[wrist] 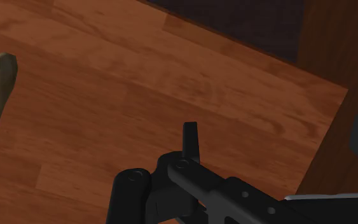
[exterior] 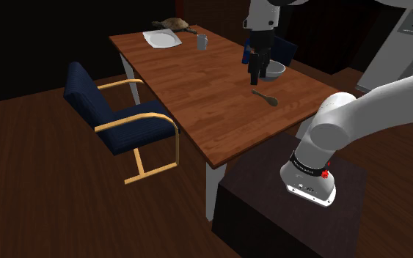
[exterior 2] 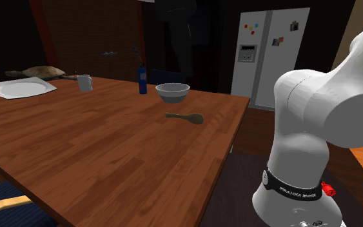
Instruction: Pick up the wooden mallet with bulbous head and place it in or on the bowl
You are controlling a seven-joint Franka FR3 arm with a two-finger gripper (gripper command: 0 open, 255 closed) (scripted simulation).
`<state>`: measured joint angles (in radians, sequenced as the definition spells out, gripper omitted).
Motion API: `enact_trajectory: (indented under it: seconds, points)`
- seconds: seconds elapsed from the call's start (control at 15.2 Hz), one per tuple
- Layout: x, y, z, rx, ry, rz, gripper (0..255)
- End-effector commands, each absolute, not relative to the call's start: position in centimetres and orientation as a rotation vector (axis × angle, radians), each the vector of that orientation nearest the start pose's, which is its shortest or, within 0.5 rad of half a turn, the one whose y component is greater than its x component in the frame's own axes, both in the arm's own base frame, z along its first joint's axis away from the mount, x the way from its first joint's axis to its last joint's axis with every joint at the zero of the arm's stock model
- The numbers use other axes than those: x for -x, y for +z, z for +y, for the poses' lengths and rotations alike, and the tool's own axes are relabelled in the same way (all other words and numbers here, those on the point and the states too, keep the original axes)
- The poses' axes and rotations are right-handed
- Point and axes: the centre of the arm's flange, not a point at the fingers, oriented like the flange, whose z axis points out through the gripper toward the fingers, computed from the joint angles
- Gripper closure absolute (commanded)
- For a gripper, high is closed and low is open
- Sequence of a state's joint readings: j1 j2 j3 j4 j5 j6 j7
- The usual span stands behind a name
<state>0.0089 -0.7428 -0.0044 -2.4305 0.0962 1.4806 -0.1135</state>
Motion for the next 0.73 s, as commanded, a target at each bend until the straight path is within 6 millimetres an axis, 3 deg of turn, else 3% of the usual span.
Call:
enact_trajectory:
  seconds: [0.0,0.66]
  points:
    - [-30.2,53.6,1.2,3.011,0.305,-0.178,0]
    - [-34.2,46.1,-9.0,3.029,0.33,0.093,0]
